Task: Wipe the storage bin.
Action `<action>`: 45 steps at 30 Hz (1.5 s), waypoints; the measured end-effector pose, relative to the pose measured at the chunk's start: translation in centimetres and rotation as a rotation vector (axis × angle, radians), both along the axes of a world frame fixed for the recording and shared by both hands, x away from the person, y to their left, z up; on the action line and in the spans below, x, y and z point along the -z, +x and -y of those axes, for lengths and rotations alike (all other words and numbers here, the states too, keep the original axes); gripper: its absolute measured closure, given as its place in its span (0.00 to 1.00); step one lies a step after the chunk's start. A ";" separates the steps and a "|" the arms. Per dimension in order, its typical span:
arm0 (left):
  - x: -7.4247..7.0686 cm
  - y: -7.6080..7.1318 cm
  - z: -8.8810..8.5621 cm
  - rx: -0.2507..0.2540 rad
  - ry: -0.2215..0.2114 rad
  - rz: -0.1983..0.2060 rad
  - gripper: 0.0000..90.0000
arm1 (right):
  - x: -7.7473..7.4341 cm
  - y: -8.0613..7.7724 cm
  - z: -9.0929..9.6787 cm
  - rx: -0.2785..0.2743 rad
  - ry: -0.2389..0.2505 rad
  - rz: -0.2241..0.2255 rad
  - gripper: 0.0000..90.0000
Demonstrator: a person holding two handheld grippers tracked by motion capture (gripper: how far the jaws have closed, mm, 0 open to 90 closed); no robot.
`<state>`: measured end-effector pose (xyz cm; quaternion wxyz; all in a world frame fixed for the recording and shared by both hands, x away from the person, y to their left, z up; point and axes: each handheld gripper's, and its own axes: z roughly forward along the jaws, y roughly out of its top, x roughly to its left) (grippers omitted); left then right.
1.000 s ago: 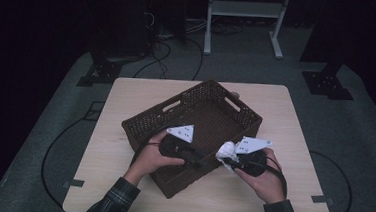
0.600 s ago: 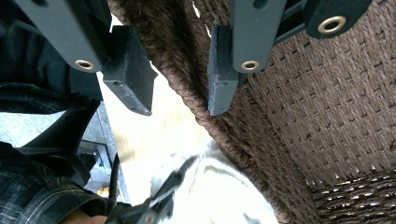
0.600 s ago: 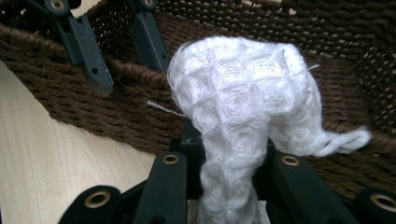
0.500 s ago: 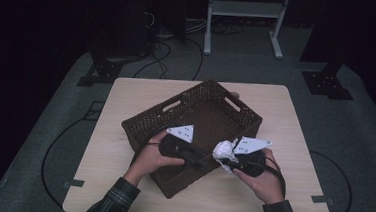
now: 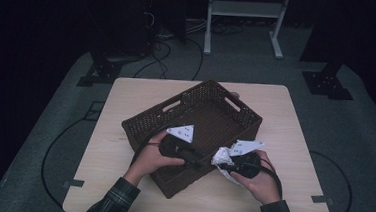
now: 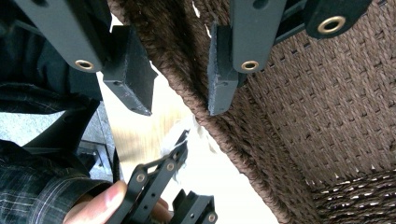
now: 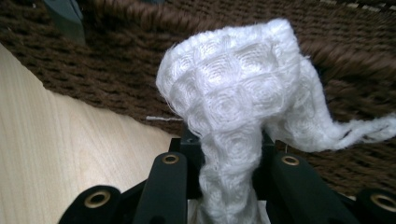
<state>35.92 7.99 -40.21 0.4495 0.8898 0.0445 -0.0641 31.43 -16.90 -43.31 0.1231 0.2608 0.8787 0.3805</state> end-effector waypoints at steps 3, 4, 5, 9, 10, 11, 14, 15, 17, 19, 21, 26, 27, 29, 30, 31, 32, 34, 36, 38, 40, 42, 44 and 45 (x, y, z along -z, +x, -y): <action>0.0 0.0 0.0 -0.002 0.000 -0.003 0.67 | 0.6 0.1 -0.2 -0.002 -0.021 -0.015 0.82; 0.0 0.0 0.0 -0.002 0.000 -0.003 0.67 | 0.8 0.2 -0.3 -0.003 -0.023 -0.016 0.82; 0.0 0.0 0.0 -0.002 0.000 -0.003 0.67 | 0.9 0.2 -0.3 -0.001 -0.024 -0.023 0.82; 0.0 0.0 0.0 -0.002 0.000 -0.003 0.67 | 1.5 0.2 -0.5 -0.004 -0.040 -0.042 0.82; 0.0 0.0 0.0 -0.002 0.000 -0.003 0.67 | 1.7 0.2 -0.6 -0.003 -0.047 -0.046 0.82; 0.0 0.0 0.0 0.000 -0.001 0.000 0.67 | 1.8 0.2 -0.6 -0.003 -0.050 -0.047 0.82; 0.0 0.0 0.0 0.000 0.000 0.000 0.67 | 2.2 0.3 -0.8 -0.006 -0.072 -0.052 0.82; 0.0 0.0 0.0 -0.001 0.000 0.000 0.67 | 2.3 0.3 -0.8 -0.004 -0.076 -0.058 0.82; 0.0 0.0 0.0 0.000 0.000 0.000 0.67 | 2.7 0.3 -1.0 -0.008 -0.085 -0.071 0.82; 0.0 0.0 0.0 -0.001 0.000 0.000 0.67 | 3.0 0.4 -1.2 -0.009 -0.096 -0.084 0.82; 0.0 0.0 0.0 0.000 0.000 -0.001 0.67 | 3.3 0.3 -1.5 -0.015 -0.112 -0.092 0.82; 0.0 0.0 0.0 -0.001 0.000 0.000 0.67 | 3.3 0.0 -2.1 -0.026 -0.134 -0.087 0.82; 0.0 0.0 0.0 0.000 0.000 -0.001 0.67 | 3.1 -0.2 -2.2 -0.035 -0.134 -0.079 0.82; 0.0 0.0 0.0 0.000 0.000 0.000 0.67 | 2.8 -0.3 -2.3 -0.039 -0.134 -0.070 0.82; 0.0 0.0 0.0 -0.001 -0.001 0.000 0.67 | 2.6 -0.4 -2.4 -0.043 -0.128 -0.064 0.82; 0.0 0.0 0.0 0.000 -0.001 0.000 0.67 | 2.3 -0.5 -2.3 -0.046 -0.122 -0.058 0.82; 0.0 0.0 0.0 -0.001 -0.001 0.001 0.67 | 2.1 -0.6 -2.3 -0.048 -0.116 -0.053 0.82; 0.0 0.0 0.0 -0.001 -0.001 0.001 0.67 | 1.7 -0.7 -2.3 -0.048 -0.109 -0.041 0.82; 0.0 0.0 0.0 -0.001 -0.001 0.002 0.67 | 1.2 -0.8 -2.1 -0.050 -0.089 -0.030 0.82; 0.0 0.0 0.0 0.000 -0.001 0.003 0.67 | 0.5 -1.0 -1.9 -0.049 -0.066 -0.009 0.82; 0.0 0.0 0.0 -0.001 -0.003 0.002 0.67 | 0.0 -1.2 -1.9 -0.049 -0.058 0.004 0.82; 0.0 0.0 0.0 0.000 -0.003 0.003 0.67 | -0.2 -1.4 -1.9 -0.051 -0.048 0.015 0.82; 0.0 0.0 0.0 0.000 -0.003 0.006 0.67 | -0.5 -1.5 -1.9 -0.054 -0.044 0.027 0.82; 0.0 0.0 0.0 0.000 -0.003 0.005 0.67 | -0.7 -1.6 -1.9 -0.053 -0.037 0.034 0.82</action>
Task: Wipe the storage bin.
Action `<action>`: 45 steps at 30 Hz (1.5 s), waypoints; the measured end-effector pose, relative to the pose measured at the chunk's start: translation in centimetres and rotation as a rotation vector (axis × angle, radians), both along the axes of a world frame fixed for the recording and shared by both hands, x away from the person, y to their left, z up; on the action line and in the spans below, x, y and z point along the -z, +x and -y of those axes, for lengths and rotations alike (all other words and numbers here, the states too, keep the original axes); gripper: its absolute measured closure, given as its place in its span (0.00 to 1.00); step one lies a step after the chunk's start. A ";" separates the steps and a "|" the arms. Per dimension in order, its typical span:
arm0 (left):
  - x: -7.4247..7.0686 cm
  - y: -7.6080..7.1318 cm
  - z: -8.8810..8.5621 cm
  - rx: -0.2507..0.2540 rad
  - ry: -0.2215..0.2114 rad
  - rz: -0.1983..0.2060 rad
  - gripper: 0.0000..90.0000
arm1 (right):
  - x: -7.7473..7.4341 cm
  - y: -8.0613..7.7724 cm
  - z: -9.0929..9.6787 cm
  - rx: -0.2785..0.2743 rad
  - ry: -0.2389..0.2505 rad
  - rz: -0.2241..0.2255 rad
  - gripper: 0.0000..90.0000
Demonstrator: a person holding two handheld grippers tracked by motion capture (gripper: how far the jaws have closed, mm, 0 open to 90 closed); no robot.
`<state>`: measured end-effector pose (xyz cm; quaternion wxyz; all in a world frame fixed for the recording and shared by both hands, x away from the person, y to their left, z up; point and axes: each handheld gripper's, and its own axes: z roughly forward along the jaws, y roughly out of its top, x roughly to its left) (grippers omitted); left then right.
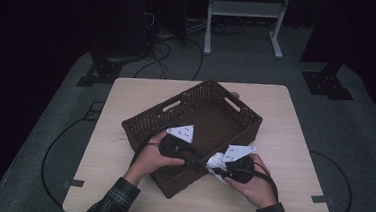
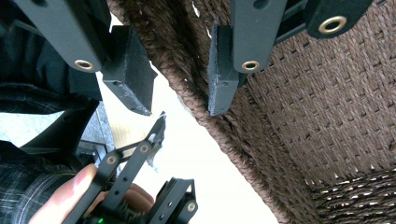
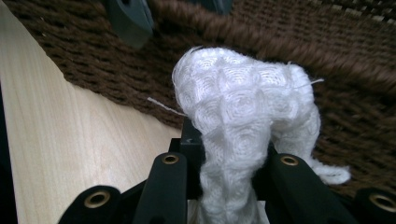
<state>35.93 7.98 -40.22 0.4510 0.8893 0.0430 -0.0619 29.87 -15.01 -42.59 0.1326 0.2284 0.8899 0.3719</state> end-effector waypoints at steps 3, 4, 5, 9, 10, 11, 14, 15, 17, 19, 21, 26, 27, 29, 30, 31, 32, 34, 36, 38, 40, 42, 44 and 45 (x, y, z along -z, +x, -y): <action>0.0 0.0 0.0 -0.002 0.000 -0.003 0.67 | -0.4 -0.2 0.0 -0.001 0.006 0.015 0.82; 0.0 -0.1 0.0 -0.004 0.000 -0.006 0.67 | -0.6 -0.3 0.0 -0.003 0.010 0.018 0.82; 0.0 -0.1 0.0 -0.004 0.002 -0.007 0.67 | -0.7 -0.4 0.0 -0.010 0.009 0.027 0.82; 0.0 0.0 0.0 -0.004 0.003 -0.006 0.67 | -1.3 -0.7 -0.2 -0.015 0.024 0.042 0.82; 0.0 -0.1 0.0 -0.004 0.002 -0.008 0.67 | -1.4 -0.8 -0.2 -0.018 0.031 0.046 0.82; 0.0 -0.1 0.0 -0.005 0.000 -0.010 0.67 | -1.6 -1.0 -0.2 -0.016 0.045 0.050 0.82; 0.0 0.0 0.0 -0.003 0.003 -0.009 0.67 | -2.0 -1.2 -0.3 -0.020 0.044 0.067 0.82; 0.0 0.0 0.0 -0.002 0.003 -0.009 0.67 | -2.1 -1.3 -0.4 -0.017 0.048 0.073 0.82; 0.0 -0.1 0.0 -0.002 0.004 -0.009 0.67 | -2.4 -1.4 -0.3 -0.020 0.075 0.079 0.82; 0.0 -0.1 0.0 -0.001 0.005 -0.008 0.66 | -2.6 -1.4 -0.2 -0.024 0.088 0.079 0.82; 0.0 -0.1 0.0 -0.002 0.007 -0.008 0.66 | -2.5 -1.5 -0.3 -0.024 0.086 0.081 0.82; 0.0 -0.1 0.0 -0.003 0.007 -0.009 0.66 | -1.2 -1.0 -0.7 -0.039 0.034 0.043 0.82; 0.0 -0.1 0.0 -0.003 0.007 -0.009 0.66 | -0.9 -0.9 -0.7 -0.037 0.030 0.034 0.82; 0.0 0.0 0.0 -0.002 0.005 -0.006 0.66 | -0.2 -0.7 -0.9 -0.037 0.021 0.010 0.82; 0.0 -0.1 0.0 -0.003 0.007 -0.008 0.66 | 0.2 -0.5 -1.1 -0.040 0.011 0.002 0.82; 0.0 -0.1 0.0 -0.005 0.007 -0.010 0.66 | 0.5 -0.5 -1.2 -0.042 0.002 -0.006 0.82; 0.0 0.0 0.0 -0.001 0.007 -0.004 0.66 | 0.7 -0.4 -1.3 -0.041 -0.006 -0.008 0.82; 0.0 -0.1 0.0 -0.004 0.007 -0.008 0.66 | 1.2 -0.2 -1.4 -0.046 -0.013 -0.018 0.82; 0.0 -0.1 0.0 -0.003 0.007 -0.007 0.66 | 1.6 0.0 -1.4 -0.046 -0.014 -0.023 0.82; 0.0 0.0 0.0 -0.001 0.007 -0.002 0.66 | 1.9 0.0 -1.4 -0.041 -0.015 -0.038 0.82; 0.0 0.0 0.0 -0.001 0.007 -0.003 0.66 | 2.5 0.1 -1.6 -0.041 -0.032 -0.051 0.82; 0.0 -0.1 0.0 -0.001 0.008 -0.003 0.66 | 3.1 0.2 -1.8 -0.040 -0.042 -0.065 0.82; 0.0 -0.1 0.0 -0.002 0.008 -0.003 0.66 | 3.5 0.3 -1.8 -0.039 -0.036 -0.070 0.82; 0.0 -0.1 0.0 -0.002 0.008 -0.003 0.66 | 3.6 0.3 -1.8 -0.037 -0.034 -0.076 0.82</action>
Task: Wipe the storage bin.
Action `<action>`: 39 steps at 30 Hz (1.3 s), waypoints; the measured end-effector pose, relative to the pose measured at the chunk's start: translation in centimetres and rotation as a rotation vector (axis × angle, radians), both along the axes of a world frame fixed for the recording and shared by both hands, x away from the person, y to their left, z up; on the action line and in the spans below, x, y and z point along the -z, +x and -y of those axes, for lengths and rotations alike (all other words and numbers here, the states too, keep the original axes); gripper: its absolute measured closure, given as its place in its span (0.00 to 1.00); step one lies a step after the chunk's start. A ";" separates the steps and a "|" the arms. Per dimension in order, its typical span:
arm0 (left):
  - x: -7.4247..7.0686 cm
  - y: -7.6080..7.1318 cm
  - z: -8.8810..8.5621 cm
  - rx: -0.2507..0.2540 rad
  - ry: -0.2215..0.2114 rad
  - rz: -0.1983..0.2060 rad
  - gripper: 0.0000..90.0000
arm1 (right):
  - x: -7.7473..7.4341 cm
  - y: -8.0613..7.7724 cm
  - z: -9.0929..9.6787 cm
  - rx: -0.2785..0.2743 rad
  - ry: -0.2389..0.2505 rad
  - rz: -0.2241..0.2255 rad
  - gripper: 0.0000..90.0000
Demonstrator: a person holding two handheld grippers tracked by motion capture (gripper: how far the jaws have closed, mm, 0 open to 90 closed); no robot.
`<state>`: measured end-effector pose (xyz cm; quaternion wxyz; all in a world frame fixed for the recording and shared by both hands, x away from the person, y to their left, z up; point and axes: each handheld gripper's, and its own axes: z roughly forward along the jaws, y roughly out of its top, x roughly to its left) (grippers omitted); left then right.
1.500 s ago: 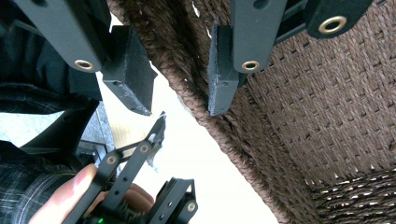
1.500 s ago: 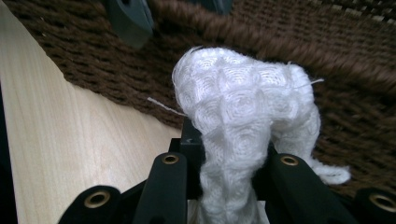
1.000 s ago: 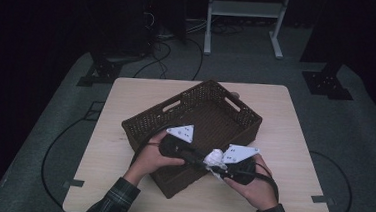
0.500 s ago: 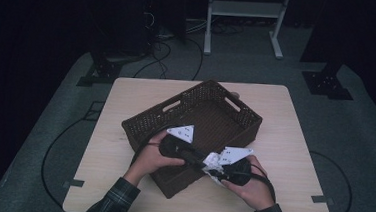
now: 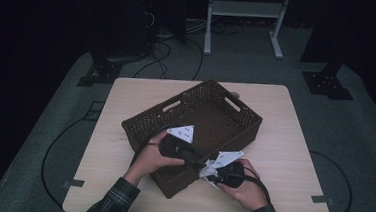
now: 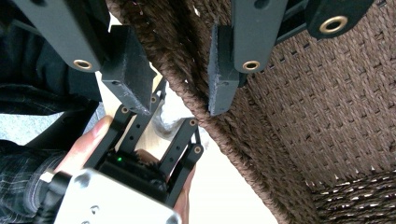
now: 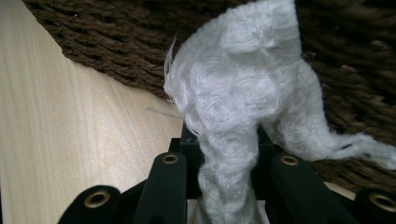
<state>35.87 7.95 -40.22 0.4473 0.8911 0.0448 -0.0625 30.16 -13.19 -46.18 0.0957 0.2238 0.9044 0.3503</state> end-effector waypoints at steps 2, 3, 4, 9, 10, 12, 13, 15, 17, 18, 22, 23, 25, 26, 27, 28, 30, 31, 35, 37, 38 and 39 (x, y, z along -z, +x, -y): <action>0.0 0.0 0.0 0.000 0.000 0.000 0.66 | 0.2 0.0 0.0 0.003 0.001 -0.004 0.82; 0.0 0.0 0.0 -0.002 0.000 -0.003 0.66 | 0.3 -0.1 -0.1 0.004 -0.001 -0.004 0.82; 0.0 0.0 0.0 -0.002 0.001 -0.002 0.66 | 0.4 -0.1 -0.1 0.004 -0.006 -0.008 0.82; 0.0 0.0 0.0 -0.001 0.003 0.000 0.66 | 1.4 -0.3 -0.5 -0.005 -0.044 -0.019 0.82; 0.0 0.0 0.0 -0.001 0.003 0.000 0.66 | 1.4 -0.4 -0.4 -0.002 -0.043 -0.022 0.82; 0.0 -0.1 0.0 -0.002 0.002 -0.002 0.66 | 1.4 -0.4 -0.4 -0.002 -0.044 -0.022 0.82; 0.0 0.0 0.0 0.000 0.004 0.000 0.66 | 1.4 -0.5 -0.4 -0.005 -0.046 -0.021 0.82; 0.0 0.0 0.0 -0.001 0.004 0.000 0.66 | 1.3 -0.7 -0.5 -0.006 -0.056 -0.014 0.82; 0.0 0.0 0.0 0.000 0.004 0.000 0.66 | 1.2 -1.0 -0.7 -0.011 -0.054 -0.007 0.82; 0.0 0.0 0.0 -0.001 0.004 0.000 0.66 | 1.1 -1.1 -0.7 -0.018 -0.052 -0.002 0.82; 0.0 -0.1 0.0 -0.004 -0.001 -0.003 0.66 | 0.4 -1.5 -1.0 -0.037 -0.033 0.013 0.82; 0.0 -0.1 0.0 -0.004 -0.001 -0.004 0.66 | 0.2 -1.6 -1.1 -0.044 -0.030 0.021 0.82; 0.0 -0.1 0.0 -0.005 0.000 -0.004 0.66 | -0.1 -1.9 -1.4 -0.052 -0.023 0.034 0.82; 0.0 -0.1 0.1 -0.004 -0.001 -0.003 0.66 | -0.3 -2.0 -1.5 -0.054 -0.015 0.038 0.82; 0.0 -0.1 0.0 -0.003 -0.001 -0.002 0.66 | -0.5 -2.1 -1.6 -0.056 -0.004 0.048 0.82; 0.0 0.0 0.0 -0.001 0.004 0.001 0.66 | -0.9 -2.2 -1.5 -0.065 0.013 0.056 0.82; 0.0 0.0 0.0 -0.001 0.004 0.000 0.66 | -1.5 -2.5 -1.6 -0.071 0.037 0.065 0.82; 0.0 0.0 0.0 0.005 0.009 0.008 0.66 | -1.8 -2.6 -1.7 -0.076 0.046 0.071 0.82; 0.0 0.0 0.0 0.008 0.014 0.008 0.66 | -2.4 -3.2 -2.2 -0.094 0.065 0.095 0.82; 0.0 0.1 0.0 0.009 0.014 0.009 0.66 | -2.6 -3.5 -2.4 -0.105 0.070 0.115 0.82; 0.0 0.1 0.0 0.008 0.013 0.008 0.66 | -2.8 -3.7 -2.5 -0.108 0.079 0.123 0.82; 0.0 0.0 0.0 0.003 0.006 0.001 0.66 | -2.9 -3.7 -2.6 -0.110 0.087 0.126 0.82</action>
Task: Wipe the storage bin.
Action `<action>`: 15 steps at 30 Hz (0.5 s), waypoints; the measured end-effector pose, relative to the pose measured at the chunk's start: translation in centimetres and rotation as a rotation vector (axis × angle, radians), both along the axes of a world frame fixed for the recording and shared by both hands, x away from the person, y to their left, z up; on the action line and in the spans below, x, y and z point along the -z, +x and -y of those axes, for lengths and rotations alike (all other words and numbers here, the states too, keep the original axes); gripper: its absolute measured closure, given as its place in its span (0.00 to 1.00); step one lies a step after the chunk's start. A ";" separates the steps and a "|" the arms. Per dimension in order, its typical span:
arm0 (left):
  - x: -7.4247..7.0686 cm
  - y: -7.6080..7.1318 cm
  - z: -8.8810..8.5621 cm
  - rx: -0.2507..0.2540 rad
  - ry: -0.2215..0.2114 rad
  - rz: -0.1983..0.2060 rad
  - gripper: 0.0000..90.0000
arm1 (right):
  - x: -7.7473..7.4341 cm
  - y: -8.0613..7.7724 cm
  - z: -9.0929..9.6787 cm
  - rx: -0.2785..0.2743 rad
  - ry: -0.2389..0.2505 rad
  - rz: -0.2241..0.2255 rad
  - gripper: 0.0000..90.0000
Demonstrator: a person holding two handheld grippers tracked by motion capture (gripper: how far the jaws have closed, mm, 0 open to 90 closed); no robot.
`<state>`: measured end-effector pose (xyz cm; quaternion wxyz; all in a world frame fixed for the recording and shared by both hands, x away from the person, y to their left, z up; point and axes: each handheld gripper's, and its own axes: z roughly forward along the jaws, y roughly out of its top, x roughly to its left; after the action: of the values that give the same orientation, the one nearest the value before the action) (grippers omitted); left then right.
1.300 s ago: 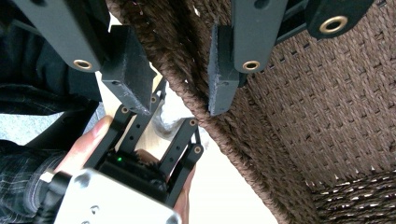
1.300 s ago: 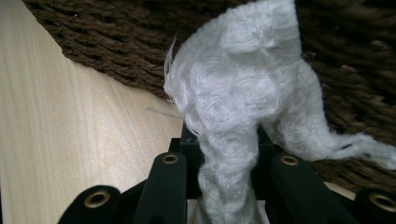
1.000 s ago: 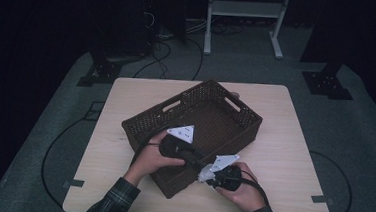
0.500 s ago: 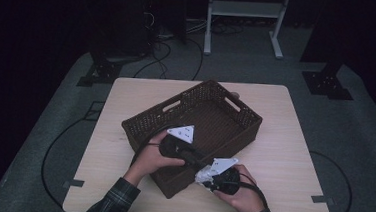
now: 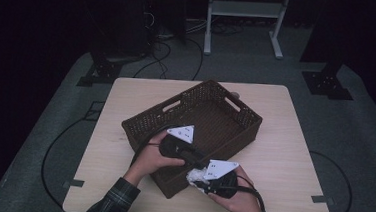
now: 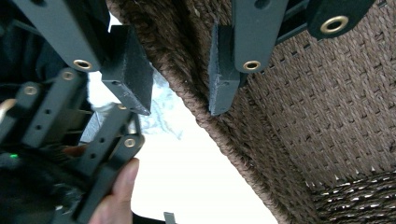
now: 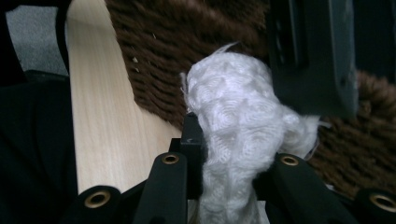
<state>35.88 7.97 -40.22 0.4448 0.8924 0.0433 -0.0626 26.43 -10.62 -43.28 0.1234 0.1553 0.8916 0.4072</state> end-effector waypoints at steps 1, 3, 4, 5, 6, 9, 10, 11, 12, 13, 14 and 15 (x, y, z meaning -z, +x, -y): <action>0.0 0.0 0.0 -0.005 -0.006 -0.005 0.66 | -0.1 -0.1 0.0 0.002 0.001 0.004 0.82; 0.0 0.0 0.0 -0.006 -0.010 -0.007 0.66 | -0.4 -0.2 0.0 -0.001 0.009 0.014 0.83; 0.0 0.0 0.0 -0.005 -0.011 -0.007 0.66 | -0.5 -0.3 -0.1 -0.001 0.007 0.017 0.83; 0.0 0.0 0.0 -0.005 -0.013 -0.007 0.66 | -0.6 -0.3 -0.1 -0.003 0.005 0.022 0.83; 0.0 0.0 0.0 -0.005 -0.013 -0.008 0.66 | -0.7 -0.3 0.0 -0.007 0.004 0.027 0.83; 0.0 0.0 0.0 -0.006 -0.008 -0.004 0.67 | -0.5 -0.2 -0.1 -0.007 0.002 0.015 0.83; 0.0 0.0 0.0 -0.003 -0.004 0.000 0.66 | -0.4 -0.1 -0.2 -0.005 -0.004 0.005 0.83; 0.0 0.0 0.0 -0.004 -0.003 -0.002 0.66 | -0.1 0.0 -0.3 0.000 -0.018 0.014 0.83; 0.0 0.0 0.0 -0.001 0.000 0.002 0.66 | 0.2 0.2 -0.3 0.004 -0.035 0.012 0.83; 0.0 0.0 0.0 -0.002 -0.001 0.002 0.66 | 0.6 0.3 -0.4 0.009 -0.050 0.015 0.83; 0.0 0.0 0.0 -0.003 -0.001 0.000 0.66 | 1.0 0.4 -0.4 0.013 -0.058 0.008 0.83; 0.0 0.0 0.0 -0.004 -0.002 -0.001 0.66 | 1.2 0.5 -0.4 0.013 -0.072 0.003 0.83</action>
<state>35.84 7.95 -40.23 0.4458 0.8919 0.0451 -0.0621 26.95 -10.21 -44.52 0.1328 0.1562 0.9043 0.3744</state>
